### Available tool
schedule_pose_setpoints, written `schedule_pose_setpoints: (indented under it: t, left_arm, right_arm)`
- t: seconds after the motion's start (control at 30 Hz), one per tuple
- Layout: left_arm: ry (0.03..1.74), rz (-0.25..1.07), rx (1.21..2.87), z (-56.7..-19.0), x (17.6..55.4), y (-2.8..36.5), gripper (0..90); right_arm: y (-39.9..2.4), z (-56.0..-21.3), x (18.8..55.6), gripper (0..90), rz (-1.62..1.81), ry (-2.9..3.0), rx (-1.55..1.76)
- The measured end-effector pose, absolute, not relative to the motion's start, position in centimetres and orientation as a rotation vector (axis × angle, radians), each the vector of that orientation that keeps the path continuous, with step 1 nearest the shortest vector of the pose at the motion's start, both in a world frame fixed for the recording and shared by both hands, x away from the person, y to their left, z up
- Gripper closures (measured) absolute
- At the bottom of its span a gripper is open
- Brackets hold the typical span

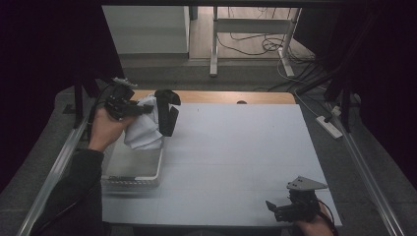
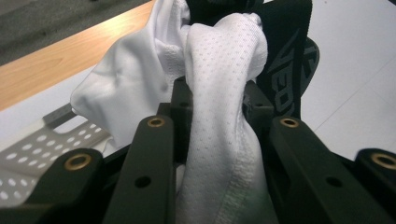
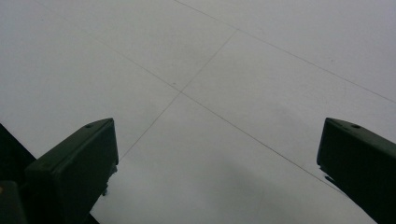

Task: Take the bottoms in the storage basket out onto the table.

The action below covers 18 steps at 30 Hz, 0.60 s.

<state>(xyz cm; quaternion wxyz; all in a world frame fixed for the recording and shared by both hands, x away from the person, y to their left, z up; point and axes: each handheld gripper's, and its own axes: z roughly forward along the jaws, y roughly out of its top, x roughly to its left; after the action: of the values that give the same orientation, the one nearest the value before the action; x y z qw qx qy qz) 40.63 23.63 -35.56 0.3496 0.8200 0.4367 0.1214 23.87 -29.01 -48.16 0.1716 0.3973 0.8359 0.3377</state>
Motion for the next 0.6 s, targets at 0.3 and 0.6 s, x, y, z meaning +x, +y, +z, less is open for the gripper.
schedule_pose_setpoints:
  t: [0.3, 0.6]
  left_arm:
    - [1.081, 0.307, 2.144, -34.5, 40.8, 21.7, 71.5]
    - [1.032, 0.304, 2.155, -33.5, 41.0, 19.6, 71.5]
  right_arm:
    - [-29.0, -48.2, 23.9, 0.0, 0.96, 2.372, 1.127]
    - [-29.0, -48.2, 23.9, 0.0, 0.961, 2.372, 1.125]
